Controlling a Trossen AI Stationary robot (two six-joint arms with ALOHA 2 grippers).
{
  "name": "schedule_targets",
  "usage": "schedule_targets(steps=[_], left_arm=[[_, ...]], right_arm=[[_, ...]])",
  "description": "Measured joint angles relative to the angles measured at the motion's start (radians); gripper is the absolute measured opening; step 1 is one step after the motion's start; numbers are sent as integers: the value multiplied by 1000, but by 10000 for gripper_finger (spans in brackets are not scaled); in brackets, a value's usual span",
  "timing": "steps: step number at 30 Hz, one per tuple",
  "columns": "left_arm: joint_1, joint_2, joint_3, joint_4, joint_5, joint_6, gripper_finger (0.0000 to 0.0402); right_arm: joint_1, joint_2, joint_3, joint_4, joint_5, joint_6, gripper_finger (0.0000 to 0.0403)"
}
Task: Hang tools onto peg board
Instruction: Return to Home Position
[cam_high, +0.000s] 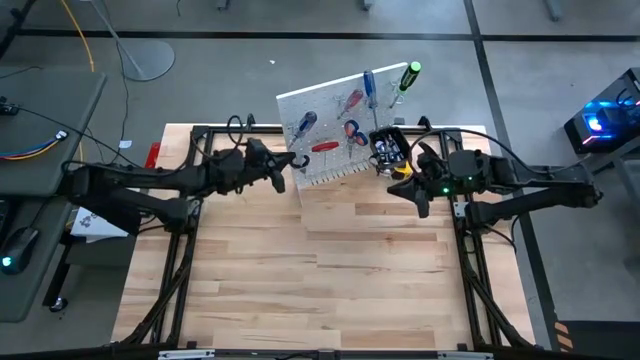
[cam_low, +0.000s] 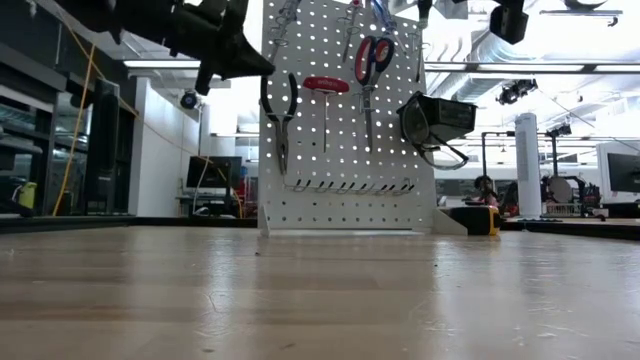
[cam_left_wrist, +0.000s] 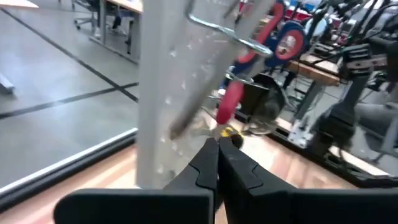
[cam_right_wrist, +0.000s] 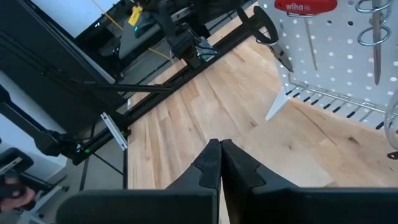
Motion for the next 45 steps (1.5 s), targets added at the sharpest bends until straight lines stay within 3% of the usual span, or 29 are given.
schedule_targets(steps=[10, 25, 34, 36, 40, 43, 45], left_arm=[[69, 0, 8, -64, -16, 59, 0], [177, 0, 8, -83, -122, 123, 0], [269, -4, 8, -91, -113, 214, 0], [286, -31, 7, -146, -54, 191, 0], [314, -147, 7, -335, 211, 61, 0], [290, -262, -1, -447, 404, -4, 0], [238, -347, -38, -421, 435, -73, 0]], right_arm=[[0, 0, 0, 28, 0, 0, 0], [0, 0, 0, 45, 0, 19, 0], [5, 0, 0, 45, -8, 21, 0], [5, -3, 1, 34, -55, 24, 0], [30, -37, 2, -17, -122, 60, 0], [73, -84, 2, -75, -63, 96, 0], [100, -117, 2, -115, 8, 114, 0]])
